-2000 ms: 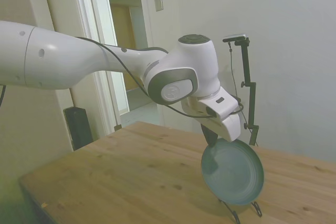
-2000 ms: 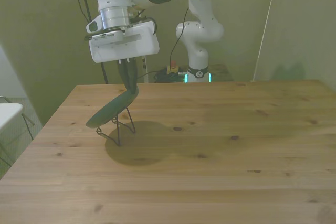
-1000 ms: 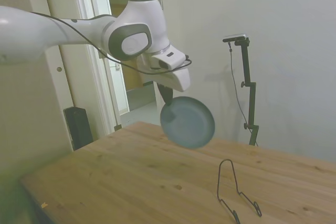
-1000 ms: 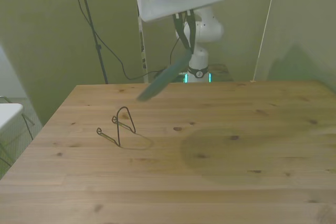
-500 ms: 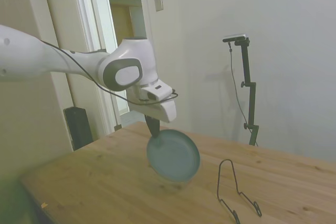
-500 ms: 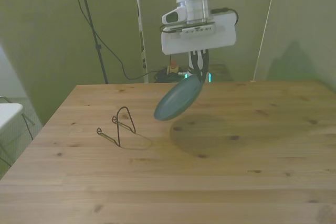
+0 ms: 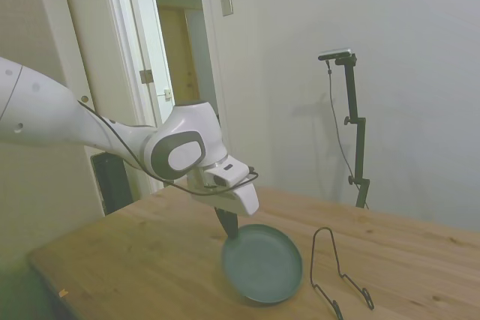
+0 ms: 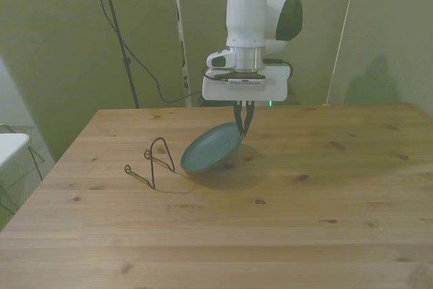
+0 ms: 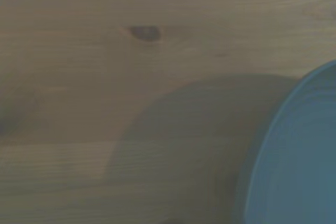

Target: Unload the plate

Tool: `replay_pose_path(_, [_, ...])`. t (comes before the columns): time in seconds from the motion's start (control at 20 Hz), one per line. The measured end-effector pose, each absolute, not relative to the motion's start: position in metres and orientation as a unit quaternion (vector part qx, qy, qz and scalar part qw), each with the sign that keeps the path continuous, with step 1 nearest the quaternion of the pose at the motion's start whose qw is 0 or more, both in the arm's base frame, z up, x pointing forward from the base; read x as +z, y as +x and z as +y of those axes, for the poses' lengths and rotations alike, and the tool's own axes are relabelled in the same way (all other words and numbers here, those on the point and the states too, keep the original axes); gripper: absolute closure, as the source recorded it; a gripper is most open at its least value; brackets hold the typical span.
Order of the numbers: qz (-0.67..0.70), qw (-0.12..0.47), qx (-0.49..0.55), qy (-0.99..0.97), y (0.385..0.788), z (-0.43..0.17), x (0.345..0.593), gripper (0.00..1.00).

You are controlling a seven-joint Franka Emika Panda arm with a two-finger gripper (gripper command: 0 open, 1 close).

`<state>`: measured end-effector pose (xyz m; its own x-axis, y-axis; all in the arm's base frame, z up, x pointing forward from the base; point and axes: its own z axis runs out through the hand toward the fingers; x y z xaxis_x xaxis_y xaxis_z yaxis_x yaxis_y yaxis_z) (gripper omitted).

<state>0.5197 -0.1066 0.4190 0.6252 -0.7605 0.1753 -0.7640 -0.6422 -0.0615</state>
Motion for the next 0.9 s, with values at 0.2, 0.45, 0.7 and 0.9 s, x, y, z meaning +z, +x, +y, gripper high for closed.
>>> replay_pose_path(0.2, [-0.416, 0.041, 0.090, 0.904, 0.523, -0.103, 0.405, 1.00])
replay_pose_path(0.45, [-0.404, 0.072, 0.092, 0.907, 0.532, -0.087, 0.385, 1.00])
replay_pose_path(0.7, [-0.397, 0.087, 0.091, 0.909, 0.542, -0.072, 0.371, 1.00])
replay_pose_path(0.9, [-0.396, 0.095, 0.091, 0.909, 0.546, -0.071, 0.364, 1.00])
